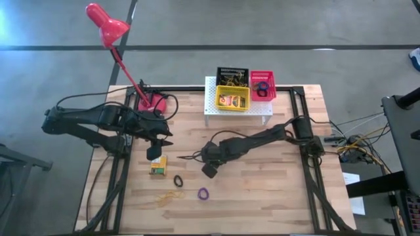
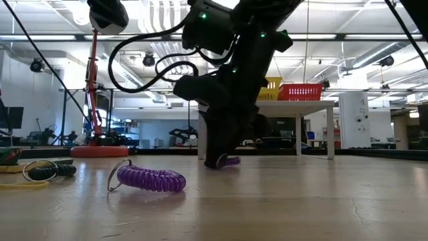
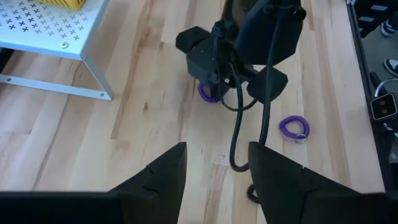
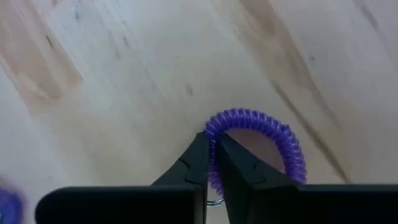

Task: Pick & Place Office Desk Supplies
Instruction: Put the purple spring keychain in the red bin on the shelf

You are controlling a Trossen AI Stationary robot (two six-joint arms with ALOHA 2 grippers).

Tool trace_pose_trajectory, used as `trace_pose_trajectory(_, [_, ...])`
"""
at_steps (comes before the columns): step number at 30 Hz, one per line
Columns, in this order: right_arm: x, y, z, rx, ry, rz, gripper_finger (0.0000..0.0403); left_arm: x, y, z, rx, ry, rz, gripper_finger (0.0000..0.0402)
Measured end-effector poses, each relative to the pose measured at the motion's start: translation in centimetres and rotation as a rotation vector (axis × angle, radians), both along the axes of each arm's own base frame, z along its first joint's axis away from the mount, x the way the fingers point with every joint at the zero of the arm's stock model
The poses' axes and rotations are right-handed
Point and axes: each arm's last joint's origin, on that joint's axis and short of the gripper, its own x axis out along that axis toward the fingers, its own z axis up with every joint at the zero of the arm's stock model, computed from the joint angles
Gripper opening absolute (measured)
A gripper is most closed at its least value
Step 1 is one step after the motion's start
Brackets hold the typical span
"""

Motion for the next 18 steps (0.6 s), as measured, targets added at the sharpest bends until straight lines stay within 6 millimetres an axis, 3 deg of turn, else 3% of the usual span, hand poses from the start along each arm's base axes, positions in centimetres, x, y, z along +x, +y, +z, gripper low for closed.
trace_pose_trajectory(3, [-0.6,0.4,1.7,0.016,-0.012,-0.013,0.0016,0.0,0.0,0.0,0.000,0.000,0.000,0.0173])
trace_pose_trajectory(9, [-2.1,0.7,8.1,0.047,-0.161,-0.044,0.0014,0.0,0.0,0.0,0.000,-0.001,0.000,0.0173])
trace_pose_trajectory(18, [-7.9,-0.4,16.8,0.004,-0.260,-0.178,0.0014,0.1,0.0,0.1,0.005,-0.016,-0.002,0.0173])
